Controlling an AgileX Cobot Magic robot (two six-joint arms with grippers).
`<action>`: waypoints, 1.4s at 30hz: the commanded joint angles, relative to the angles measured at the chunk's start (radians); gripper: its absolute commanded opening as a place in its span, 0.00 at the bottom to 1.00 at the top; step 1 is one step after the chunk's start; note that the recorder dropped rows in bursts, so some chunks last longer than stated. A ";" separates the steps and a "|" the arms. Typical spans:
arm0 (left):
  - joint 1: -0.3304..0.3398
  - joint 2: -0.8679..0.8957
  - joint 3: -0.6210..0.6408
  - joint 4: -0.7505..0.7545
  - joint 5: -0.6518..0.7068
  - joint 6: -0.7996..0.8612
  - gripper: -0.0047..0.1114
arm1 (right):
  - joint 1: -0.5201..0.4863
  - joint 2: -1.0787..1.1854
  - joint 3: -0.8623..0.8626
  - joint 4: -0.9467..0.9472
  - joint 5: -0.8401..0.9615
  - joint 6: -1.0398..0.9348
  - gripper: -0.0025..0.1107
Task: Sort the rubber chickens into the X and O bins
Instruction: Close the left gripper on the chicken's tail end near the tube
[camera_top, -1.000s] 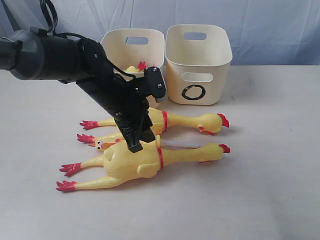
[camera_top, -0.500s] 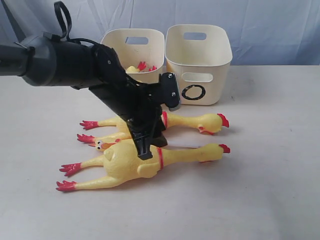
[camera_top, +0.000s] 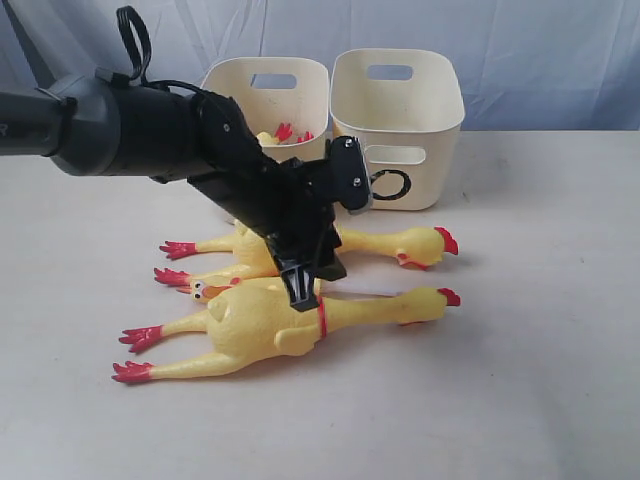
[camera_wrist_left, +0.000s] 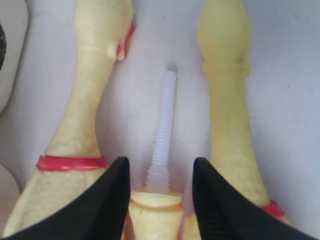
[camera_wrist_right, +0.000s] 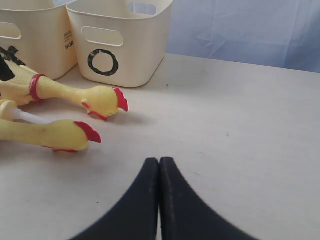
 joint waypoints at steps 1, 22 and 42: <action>-0.004 0.031 -0.008 0.004 -0.044 -0.004 0.38 | 0.004 -0.004 0.001 0.000 -0.013 -0.002 0.01; 0.007 0.067 -0.047 0.269 0.038 -0.143 0.38 | 0.004 -0.004 0.001 0.000 -0.013 -0.002 0.01; 0.007 0.148 -0.048 0.258 0.078 -0.147 0.38 | 0.004 -0.004 0.001 0.000 -0.013 -0.002 0.01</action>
